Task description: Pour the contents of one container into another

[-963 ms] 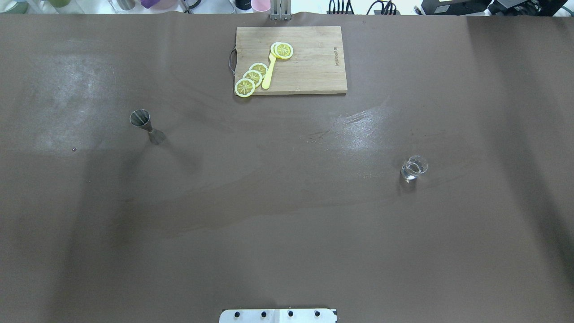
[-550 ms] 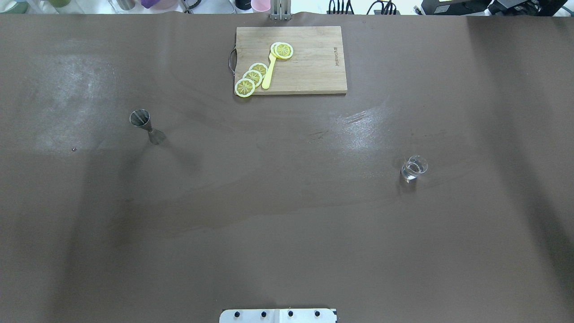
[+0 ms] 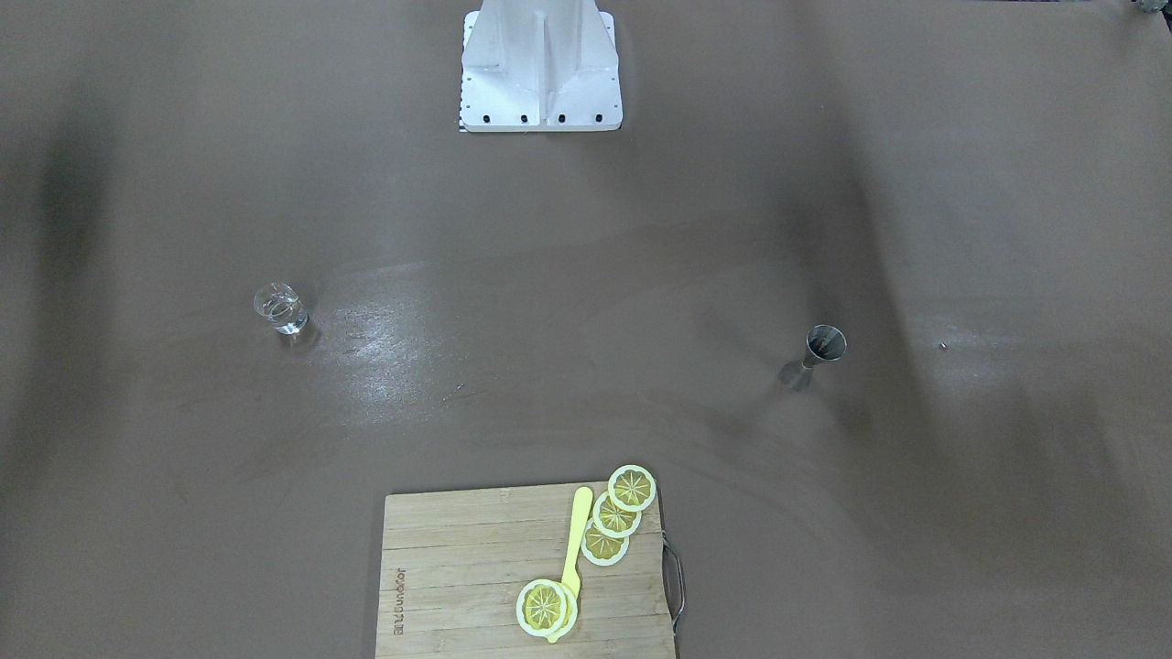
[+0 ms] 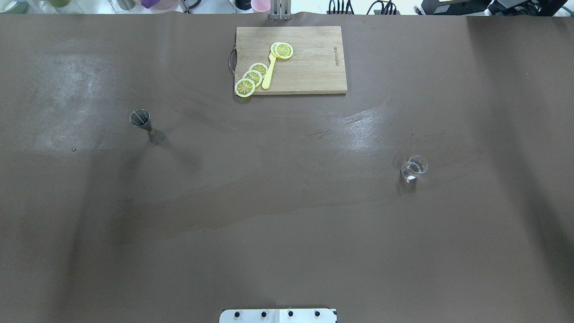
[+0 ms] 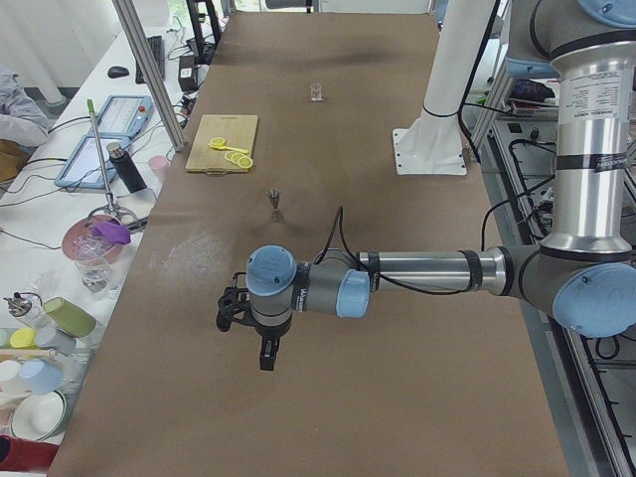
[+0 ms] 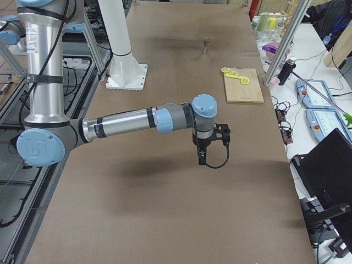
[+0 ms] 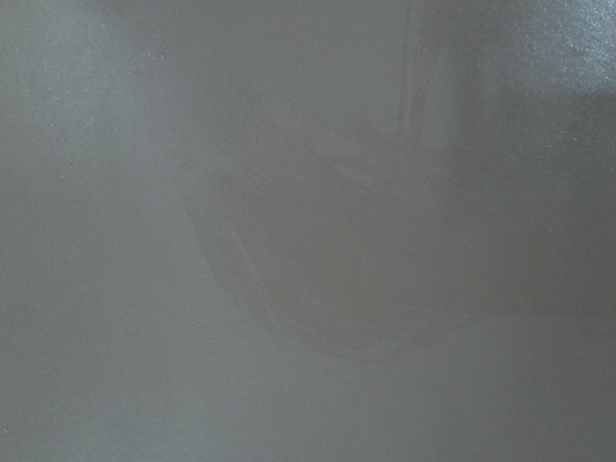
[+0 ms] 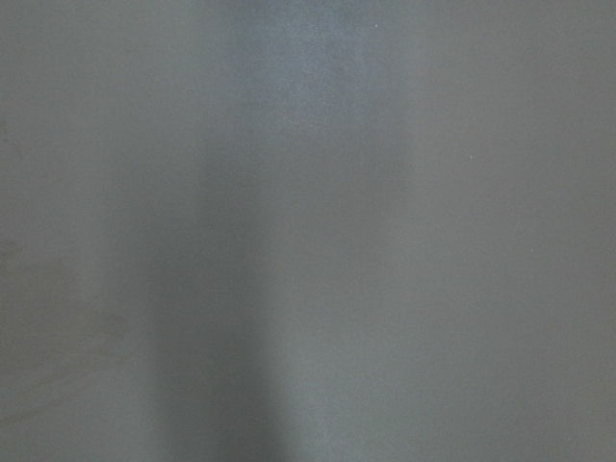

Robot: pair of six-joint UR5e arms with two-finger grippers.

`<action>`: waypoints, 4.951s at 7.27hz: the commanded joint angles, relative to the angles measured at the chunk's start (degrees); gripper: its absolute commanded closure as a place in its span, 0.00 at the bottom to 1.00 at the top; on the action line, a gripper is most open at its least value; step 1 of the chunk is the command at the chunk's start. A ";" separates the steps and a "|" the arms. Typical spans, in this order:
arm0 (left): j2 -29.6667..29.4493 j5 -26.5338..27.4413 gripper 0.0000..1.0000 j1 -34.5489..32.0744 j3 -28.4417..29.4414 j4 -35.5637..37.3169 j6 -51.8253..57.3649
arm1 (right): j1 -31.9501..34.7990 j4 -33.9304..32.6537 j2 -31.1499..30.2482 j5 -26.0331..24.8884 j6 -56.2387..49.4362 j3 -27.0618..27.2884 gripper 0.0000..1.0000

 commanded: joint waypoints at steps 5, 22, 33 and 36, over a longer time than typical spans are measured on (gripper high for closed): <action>0.59 -3.42 0.01 -0.09 -0.31 0.25 0.00 | -4.59 9.88 1.80 0.93 -0.69 -0.02 0.00; 4.98 -3.60 0.01 -0.70 -3.83 0.69 0.18 | -21.37 50.22 5.32 6.91 -13.77 -8.02 0.00; 7.53 -2.81 0.01 -0.61 -4.71 1.12 0.26 | -28.57 58.94 2.15 2.52 -25.82 -9.16 0.00; 7.53 3.17 0.01 -0.62 -6.38 2.00 0.35 | -31.58 62.52 4.60 1.63 -25.56 -14.05 0.00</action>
